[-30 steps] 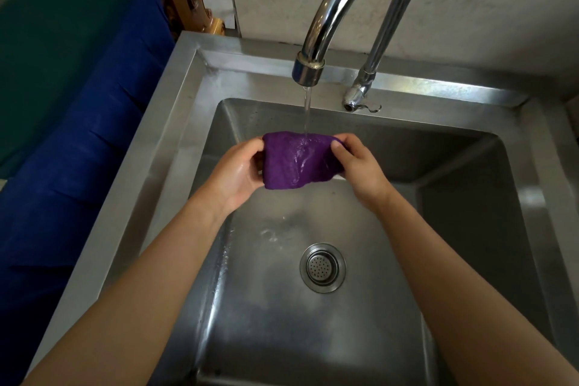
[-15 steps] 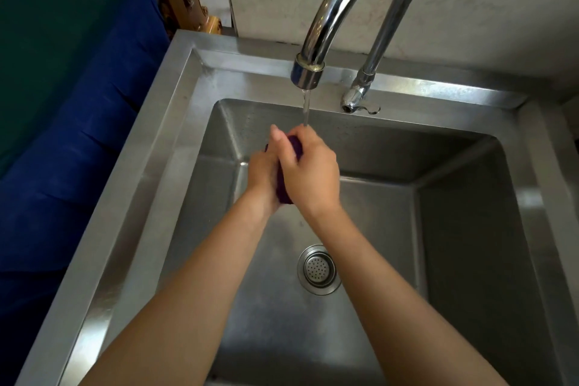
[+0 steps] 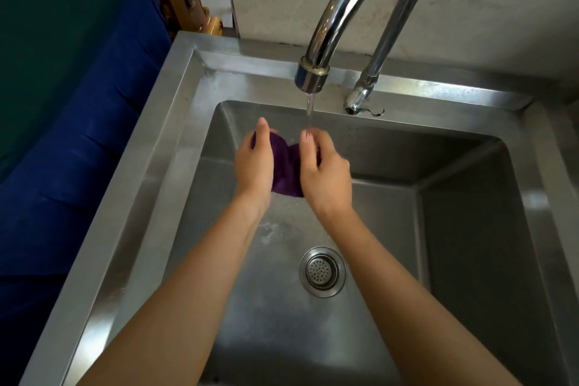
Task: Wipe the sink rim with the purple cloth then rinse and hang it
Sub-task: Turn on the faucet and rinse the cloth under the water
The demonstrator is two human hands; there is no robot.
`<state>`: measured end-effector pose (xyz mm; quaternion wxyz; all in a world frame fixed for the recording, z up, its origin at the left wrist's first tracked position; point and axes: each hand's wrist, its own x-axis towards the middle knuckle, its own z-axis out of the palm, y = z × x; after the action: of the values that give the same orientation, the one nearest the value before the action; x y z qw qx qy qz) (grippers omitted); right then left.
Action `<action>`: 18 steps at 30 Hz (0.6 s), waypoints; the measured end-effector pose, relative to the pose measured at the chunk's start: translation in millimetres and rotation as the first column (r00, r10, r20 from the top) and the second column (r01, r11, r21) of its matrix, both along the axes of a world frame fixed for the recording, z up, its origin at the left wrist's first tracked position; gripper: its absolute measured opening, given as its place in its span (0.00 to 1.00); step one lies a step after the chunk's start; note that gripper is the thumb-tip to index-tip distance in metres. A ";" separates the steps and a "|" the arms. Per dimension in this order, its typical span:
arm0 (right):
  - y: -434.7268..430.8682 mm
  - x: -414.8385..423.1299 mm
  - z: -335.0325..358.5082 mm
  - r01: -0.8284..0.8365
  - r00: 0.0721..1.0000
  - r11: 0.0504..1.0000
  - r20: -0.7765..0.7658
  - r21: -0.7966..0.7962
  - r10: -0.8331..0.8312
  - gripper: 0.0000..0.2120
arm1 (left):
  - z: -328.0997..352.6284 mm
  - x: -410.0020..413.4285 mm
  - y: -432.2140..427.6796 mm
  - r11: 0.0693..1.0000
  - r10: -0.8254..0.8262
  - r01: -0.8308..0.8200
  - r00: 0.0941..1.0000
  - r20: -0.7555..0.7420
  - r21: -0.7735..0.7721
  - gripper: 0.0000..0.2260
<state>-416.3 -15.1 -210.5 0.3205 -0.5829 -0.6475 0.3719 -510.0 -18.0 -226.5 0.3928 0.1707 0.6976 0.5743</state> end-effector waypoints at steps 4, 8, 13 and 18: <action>-22.0 -23.1 18.0 -0.102 0.976 0.983 0.207 0.150 0.069 0.18 | -9.7 8.1 -4.0 0.962 -0.267 0.228 0.897 0.352 0.149 0.12; 11.6 -25.6 20.3 -0.030 0.948 0.997 0.320 0.070 0.006 0.20 | -11.2 15.1 -7.2 0.962 -0.202 0.255 0.910 0.363 -0.102 0.13; 44.9 -13.5 1.3 0.045 0.976 0.985 0.217 -0.167 -0.008 0.21 | -1.7 22.5 -7.7 0.958 -0.176 0.174 0.984 0.012 -0.227 0.19; 52.4 15.4 -19.7 0.154 0.986 0.960 0.101 -0.234 -0.134 0.24 | 11.9 18.7 -12.8 0.985 -0.170 0.169 0.962 -0.214 -0.023 0.18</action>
<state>-400.9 37.3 -230.2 0.2459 -0.6782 -0.5663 0.3985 -491.4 -30.8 -214.7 0.3630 0.2899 0.7203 0.5151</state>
